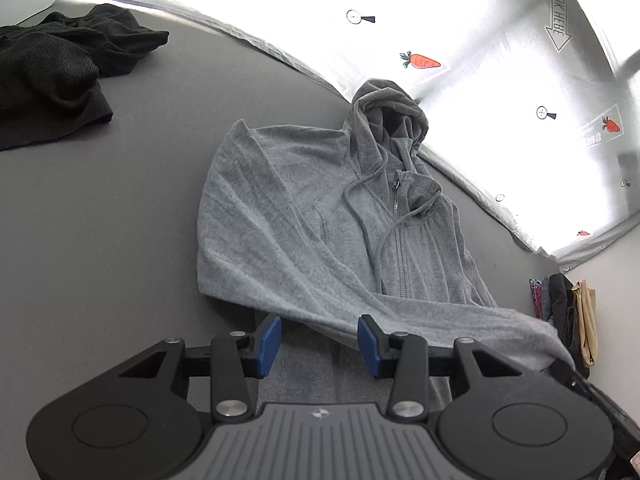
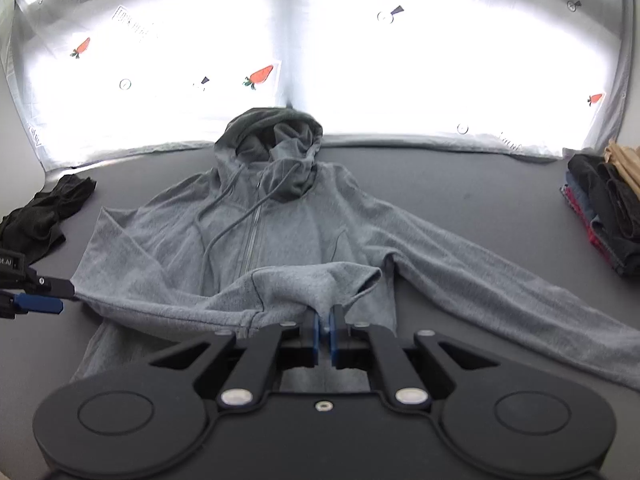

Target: Fold clothes

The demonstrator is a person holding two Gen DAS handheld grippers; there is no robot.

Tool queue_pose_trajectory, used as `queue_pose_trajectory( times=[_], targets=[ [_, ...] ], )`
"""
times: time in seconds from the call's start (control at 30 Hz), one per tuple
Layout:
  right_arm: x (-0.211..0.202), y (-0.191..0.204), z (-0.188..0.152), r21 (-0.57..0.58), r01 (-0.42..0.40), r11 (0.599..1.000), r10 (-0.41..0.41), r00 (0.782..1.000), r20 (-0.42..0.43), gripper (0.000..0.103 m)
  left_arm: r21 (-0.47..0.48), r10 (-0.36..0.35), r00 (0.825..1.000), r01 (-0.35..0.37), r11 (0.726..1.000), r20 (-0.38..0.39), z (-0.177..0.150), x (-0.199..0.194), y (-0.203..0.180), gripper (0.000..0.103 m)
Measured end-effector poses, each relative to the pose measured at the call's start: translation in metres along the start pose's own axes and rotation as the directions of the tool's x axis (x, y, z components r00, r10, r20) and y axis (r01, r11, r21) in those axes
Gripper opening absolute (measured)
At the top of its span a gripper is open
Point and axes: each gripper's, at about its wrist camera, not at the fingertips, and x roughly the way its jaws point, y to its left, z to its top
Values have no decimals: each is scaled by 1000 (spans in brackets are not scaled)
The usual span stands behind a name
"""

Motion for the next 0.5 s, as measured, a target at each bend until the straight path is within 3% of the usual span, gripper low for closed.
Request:
queue_pose_trajectory(
  times=[0.07, 0.17, 0.27, 0.4, 0.47, 0.5],
  targets=[
    [-1, -11, 34, -41, 72, 997, -67, 992, 111, 5, 42, -3, 1000, 2, 999, 13, 11, 5, -9, 48],
    [-7, -36, 74, -33, 138, 990, -125, 959, 254, 5, 108, -2, 1000, 0, 994, 21, 24, 20, -24, 51],
    [12, -68, 99, -2, 179, 984, -172, 945, 279, 6, 126, 4, 1000, -5, 992, 5, 33, 42, -32, 51],
    [74, -109, 93, 73, 196, 978, -204, 971, 127, 8, 189, 90, 996, -88, 978, -3, 41, 69, -40, 51],
    [117, -128, 80, 132, 216, 967, -214, 976, -30, 19, 231, 138, 990, -134, 964, -3, 45, 80, -42, 53],
    [131, -134, 72, 152, 241, 959, -230, 969, -85, 31, 252, 157, 988, -151, 956, -4, 45, 86, -42, 55]
  ],
)
